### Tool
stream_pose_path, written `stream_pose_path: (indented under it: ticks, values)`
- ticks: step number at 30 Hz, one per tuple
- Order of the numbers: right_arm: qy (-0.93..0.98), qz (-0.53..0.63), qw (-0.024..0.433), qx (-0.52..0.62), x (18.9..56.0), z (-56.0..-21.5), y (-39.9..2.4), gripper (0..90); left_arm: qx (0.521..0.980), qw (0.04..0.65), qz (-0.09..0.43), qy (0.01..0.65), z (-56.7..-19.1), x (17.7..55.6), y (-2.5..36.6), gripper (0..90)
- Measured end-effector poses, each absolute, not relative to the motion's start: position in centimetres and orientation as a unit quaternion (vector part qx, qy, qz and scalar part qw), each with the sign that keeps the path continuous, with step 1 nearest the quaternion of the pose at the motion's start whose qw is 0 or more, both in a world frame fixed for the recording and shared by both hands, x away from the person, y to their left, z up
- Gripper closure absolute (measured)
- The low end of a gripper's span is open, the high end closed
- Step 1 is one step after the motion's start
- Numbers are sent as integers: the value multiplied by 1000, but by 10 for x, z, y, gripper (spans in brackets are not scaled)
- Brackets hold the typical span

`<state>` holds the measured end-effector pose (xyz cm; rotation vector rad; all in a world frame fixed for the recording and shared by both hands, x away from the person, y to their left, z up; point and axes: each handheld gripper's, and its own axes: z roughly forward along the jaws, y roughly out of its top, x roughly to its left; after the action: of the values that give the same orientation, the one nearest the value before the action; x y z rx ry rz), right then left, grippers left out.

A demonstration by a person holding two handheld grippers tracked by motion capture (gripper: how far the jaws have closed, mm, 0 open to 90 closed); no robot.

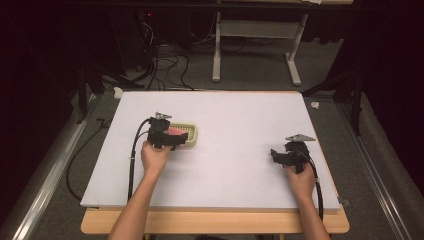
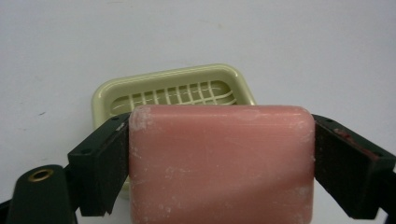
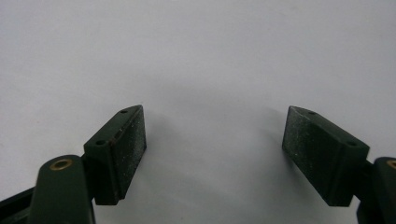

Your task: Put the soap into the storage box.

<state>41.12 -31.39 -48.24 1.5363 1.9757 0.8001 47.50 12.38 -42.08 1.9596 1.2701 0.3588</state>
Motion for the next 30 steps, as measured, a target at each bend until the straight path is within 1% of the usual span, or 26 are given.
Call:
stream_pose_path:
  ticks: [3, 6, 18, 30]
  values:
    - [727, 294, 254, 566, 411, -482, -314, 221, 771, 373, 144, 495, -420, 478, 119, 141]
    - [727, 294, 254, 566, 411, -482, -314, 221, 765, 377, 136, 503, -422, 482, 120, 141]
    - [727, 294, 254, 565, 411, -482, -314, 222, 754, 370, 134, 526, -432, 492, 122, 141]
    - [727, 294, 256, 565, 411, -483, -314, 222, 747, 370, 148, 532, -437, 498, 120, 141]
